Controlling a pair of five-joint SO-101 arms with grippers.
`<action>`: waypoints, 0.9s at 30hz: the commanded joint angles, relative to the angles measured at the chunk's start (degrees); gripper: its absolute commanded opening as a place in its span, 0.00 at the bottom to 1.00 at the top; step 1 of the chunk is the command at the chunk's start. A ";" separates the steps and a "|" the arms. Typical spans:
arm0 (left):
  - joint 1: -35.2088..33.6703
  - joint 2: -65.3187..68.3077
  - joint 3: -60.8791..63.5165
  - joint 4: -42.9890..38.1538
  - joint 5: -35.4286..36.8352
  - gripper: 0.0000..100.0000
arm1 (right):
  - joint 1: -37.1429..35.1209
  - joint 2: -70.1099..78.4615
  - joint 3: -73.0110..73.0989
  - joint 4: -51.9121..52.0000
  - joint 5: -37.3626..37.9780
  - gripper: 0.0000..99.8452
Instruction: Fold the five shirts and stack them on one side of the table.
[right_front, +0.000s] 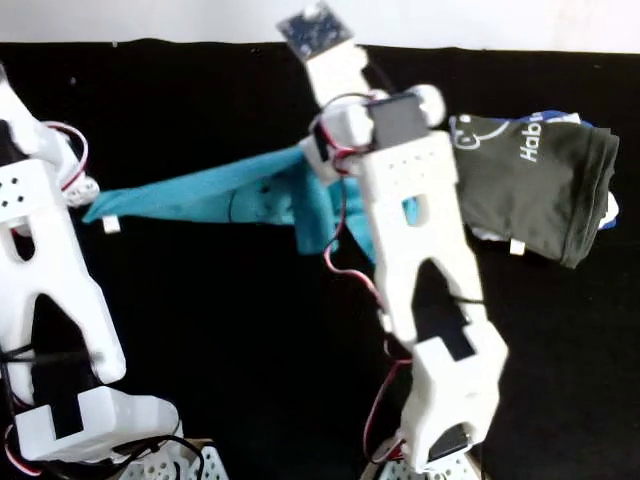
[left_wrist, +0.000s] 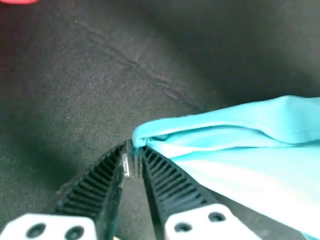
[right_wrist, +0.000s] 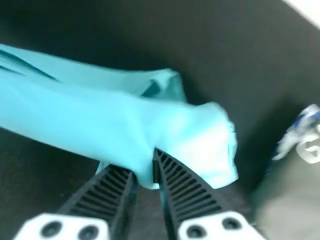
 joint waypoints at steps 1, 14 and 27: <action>-0.57 -0.92 -10.68 4.04 1.14 0.01 | 2.24 -8.40 -4.00 0.75 5.80 0.01; -3.38 -9.10 1.19 3.60 0.26 0.01 | -12.00 -22.64 30.02 0.22 6.68 0.01; -10.15 -9.10 33.45 -24.79 -6.07 0.01 | -8.75 -11.47 65.10 -35.21 6.59 0.22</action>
